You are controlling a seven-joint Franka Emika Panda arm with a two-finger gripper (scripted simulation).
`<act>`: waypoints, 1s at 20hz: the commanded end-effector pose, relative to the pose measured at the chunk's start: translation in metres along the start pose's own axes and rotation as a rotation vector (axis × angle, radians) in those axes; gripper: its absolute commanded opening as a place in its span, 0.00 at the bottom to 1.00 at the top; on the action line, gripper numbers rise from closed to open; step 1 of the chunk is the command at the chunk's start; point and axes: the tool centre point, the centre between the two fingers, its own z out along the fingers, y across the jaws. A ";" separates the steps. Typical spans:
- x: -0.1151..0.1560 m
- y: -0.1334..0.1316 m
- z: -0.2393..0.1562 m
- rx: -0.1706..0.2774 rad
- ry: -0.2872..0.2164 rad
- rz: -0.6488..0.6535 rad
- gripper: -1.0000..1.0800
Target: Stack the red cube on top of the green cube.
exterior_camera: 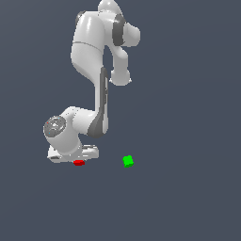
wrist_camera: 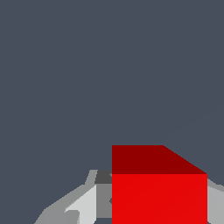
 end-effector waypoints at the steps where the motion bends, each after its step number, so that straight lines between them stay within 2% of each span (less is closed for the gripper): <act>1: 0.000 0.000 0.000 0.000 0.001 0.000 0.00; 11: 0.000 0.000 -0.007 0.000 0.000 0.000 0.00; 20: -0.001 0.000 -0.063 0.000 0.000 0.000 0.00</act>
